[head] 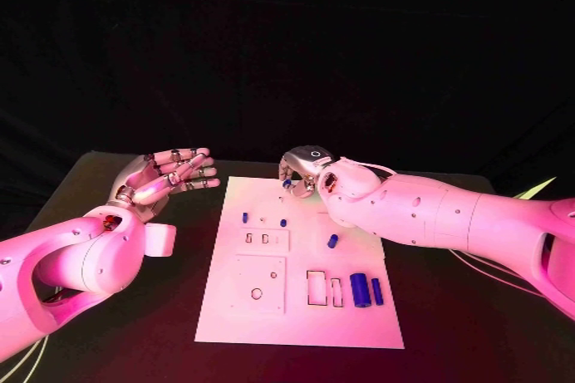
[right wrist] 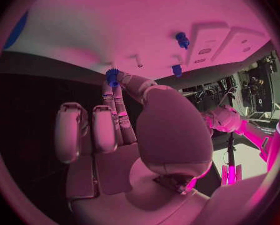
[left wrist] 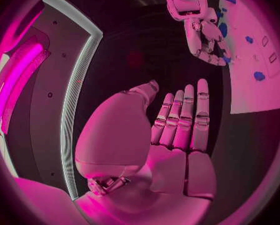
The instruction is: Assemble the parts on the task board
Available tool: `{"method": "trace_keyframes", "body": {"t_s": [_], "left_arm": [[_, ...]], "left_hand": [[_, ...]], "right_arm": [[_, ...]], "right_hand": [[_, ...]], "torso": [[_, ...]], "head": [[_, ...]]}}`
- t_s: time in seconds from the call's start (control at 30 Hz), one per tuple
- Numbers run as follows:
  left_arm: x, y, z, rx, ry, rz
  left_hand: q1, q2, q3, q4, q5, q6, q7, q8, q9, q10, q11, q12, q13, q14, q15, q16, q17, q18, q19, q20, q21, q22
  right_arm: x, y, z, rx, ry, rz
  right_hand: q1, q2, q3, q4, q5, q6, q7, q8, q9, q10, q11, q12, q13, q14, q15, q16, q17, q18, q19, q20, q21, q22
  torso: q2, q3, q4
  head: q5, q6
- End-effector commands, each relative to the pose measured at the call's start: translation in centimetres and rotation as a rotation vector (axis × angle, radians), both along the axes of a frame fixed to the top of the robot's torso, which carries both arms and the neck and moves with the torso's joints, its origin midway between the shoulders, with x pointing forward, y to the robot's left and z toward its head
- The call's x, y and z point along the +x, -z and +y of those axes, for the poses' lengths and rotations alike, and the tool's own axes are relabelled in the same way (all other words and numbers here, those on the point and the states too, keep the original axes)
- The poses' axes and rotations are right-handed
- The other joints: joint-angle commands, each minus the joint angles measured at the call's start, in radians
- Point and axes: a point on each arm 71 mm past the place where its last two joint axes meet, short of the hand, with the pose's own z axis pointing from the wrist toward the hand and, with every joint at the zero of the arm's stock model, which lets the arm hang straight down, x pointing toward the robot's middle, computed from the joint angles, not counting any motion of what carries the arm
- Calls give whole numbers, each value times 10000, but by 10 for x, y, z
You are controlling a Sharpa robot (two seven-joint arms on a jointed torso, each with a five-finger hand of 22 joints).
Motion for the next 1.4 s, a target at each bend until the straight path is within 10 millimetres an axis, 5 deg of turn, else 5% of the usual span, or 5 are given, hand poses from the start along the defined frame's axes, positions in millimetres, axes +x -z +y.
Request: {"method": "trace_keyframes", "body": {"t_s": [0.03, 1.07, 1.23, 1.3, 1.4], "left_arm": [[0, -2, -2, -22, 59, -57], [1, -2, -3, -15, 65, -58], [1, -2, -2, -11, 55, -57], [1, -2, -2, -9, 49, -56], [1, -2, -1, 0, 27, -53]], "left_hand": [[-144, -58, 124, -145, 151, 38, 243, -41, 146, -22, -23, -83, 135, -15, -22, 138, 166, 177, 284, -26, 136, 149], [-144, -58, 124, -145, 151, 38, 243, -41, 146, -22, -23, -83, 135, -15, -22, 138, 166, 177, 284, -26, 136, 149], [-144, -58, 124, -145, 151, 38, 243, -41, 146, -22, -23, -83, 135, -15, -22, 138, 166, 177, 284, -26, 136, 149], [-144, -58, 124, -145, 151, 38, 243, -41, 146, -22, -23, -83, 135, -15, -22, 138, 166, 177, 284, -26, 136, 149], [-144, -58, 124, -145, 151, 38, 243, -41, 146, -22, -23, -83, 135, -15, -22, 138, 166, 177, 284, -26, 136, 149]], "right_arm": [[-1, 0, 3, 12, -105, 9], [4, 8, 3, -238, 98, 356], [3, 7, 3, -134, 18, 253], [3, 7, 3, -81, -40, 207], [1, 6, 1, 30, -154, 126]], "right_hand": [[279, 359, 504, -233, 120, 58, 24, 219, 126, 736, -225, 189, 466, 372, -45, 140, 112, -327, 335, -18, 194, 626], [145, 325, 495, -264, 126, -103, 48, 161, 184, 581, -181, 80, 475, 359, -8, 133, 57, -321, 305, 2, 182, 625], [-384, -171, 410, -132, 125, -864, 300, -252, 136, -663, 138, 32, 180, 162, 268, -213, -579, -118, -179, 210, -632, -256], [-517, -405, 34, -50, 127, -1501, 302, -632, 40, -1432, 210, 58, -32, -11, 330, -562, -1171, 146, -729, 314, -1666, -1341], [999, 241, -4086, 913, 301, -2076, 41, -1084, -88, -2949, 489, 236, -453, -329, 501, -1441, -2456, 501, -1356, 495, -3787, -3348]], "torso": [[-4, -3, 3], [17, -15, 13], [19, -15, 12], [20, -12, 12], [17, -9, 12]], "head": [[8, -3], [1, -12], [4, -4], [16, 6], [22, 13]]}}
